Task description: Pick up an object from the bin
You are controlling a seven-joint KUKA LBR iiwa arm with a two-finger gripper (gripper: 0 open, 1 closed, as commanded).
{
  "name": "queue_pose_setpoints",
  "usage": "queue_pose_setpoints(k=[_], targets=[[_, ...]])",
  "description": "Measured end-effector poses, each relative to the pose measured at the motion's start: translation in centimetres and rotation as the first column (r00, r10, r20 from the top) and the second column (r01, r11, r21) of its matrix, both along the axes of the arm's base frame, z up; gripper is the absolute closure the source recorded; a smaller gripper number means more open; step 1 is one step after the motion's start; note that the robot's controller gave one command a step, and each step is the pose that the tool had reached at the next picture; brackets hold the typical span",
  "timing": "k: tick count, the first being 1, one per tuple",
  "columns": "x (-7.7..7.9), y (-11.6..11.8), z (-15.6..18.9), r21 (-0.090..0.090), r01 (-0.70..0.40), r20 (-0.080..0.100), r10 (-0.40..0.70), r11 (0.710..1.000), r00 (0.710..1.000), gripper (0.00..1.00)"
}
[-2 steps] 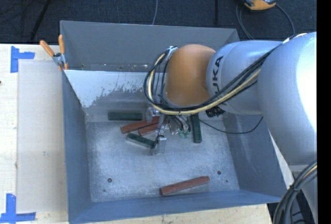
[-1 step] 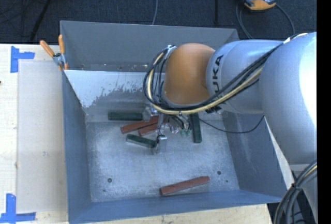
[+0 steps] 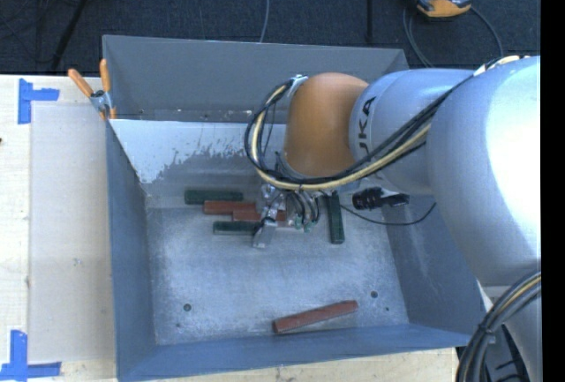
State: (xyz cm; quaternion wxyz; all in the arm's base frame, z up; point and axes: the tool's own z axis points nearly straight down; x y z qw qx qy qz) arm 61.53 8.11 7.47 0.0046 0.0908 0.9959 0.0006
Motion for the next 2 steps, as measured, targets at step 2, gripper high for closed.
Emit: queue_pose_setpoints(k=[2], targets=[[0.4, 1.2, 13.6, 0.000, -0.002, -0.007, 0.002, 1.000, 1.000, 1.00]])
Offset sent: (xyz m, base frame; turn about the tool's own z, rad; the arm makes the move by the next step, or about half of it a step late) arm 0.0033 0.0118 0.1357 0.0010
